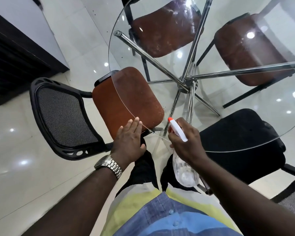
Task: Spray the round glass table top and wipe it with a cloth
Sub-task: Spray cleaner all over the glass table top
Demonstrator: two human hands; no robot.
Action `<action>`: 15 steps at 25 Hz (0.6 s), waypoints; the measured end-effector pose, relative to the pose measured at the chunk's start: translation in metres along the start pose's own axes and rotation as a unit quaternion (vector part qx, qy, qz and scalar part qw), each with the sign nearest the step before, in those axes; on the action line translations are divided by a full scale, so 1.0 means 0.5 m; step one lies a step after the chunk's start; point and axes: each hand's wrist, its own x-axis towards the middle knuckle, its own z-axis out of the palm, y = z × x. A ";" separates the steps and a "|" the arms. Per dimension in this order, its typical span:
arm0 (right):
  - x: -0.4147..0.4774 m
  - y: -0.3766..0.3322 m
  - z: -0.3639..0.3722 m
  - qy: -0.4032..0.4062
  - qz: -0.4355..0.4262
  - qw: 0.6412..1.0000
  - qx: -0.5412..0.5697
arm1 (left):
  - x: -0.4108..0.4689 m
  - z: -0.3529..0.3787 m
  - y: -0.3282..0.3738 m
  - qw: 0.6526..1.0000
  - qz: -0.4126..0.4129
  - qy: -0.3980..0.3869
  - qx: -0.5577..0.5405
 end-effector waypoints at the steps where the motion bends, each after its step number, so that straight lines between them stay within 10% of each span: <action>1: 0.008 -0.006 0.004 0.001 0.008 1.000 0.003 | 0.007 -0.004 -0.011 1.000 -0.006 -0.008 -0.003; 15: 0.113 -0.118 0.080 -0.016 0.022 0.998 -0.052 | 0.072 -0.056 -0.096 0.996 0.048 -0.058 0.042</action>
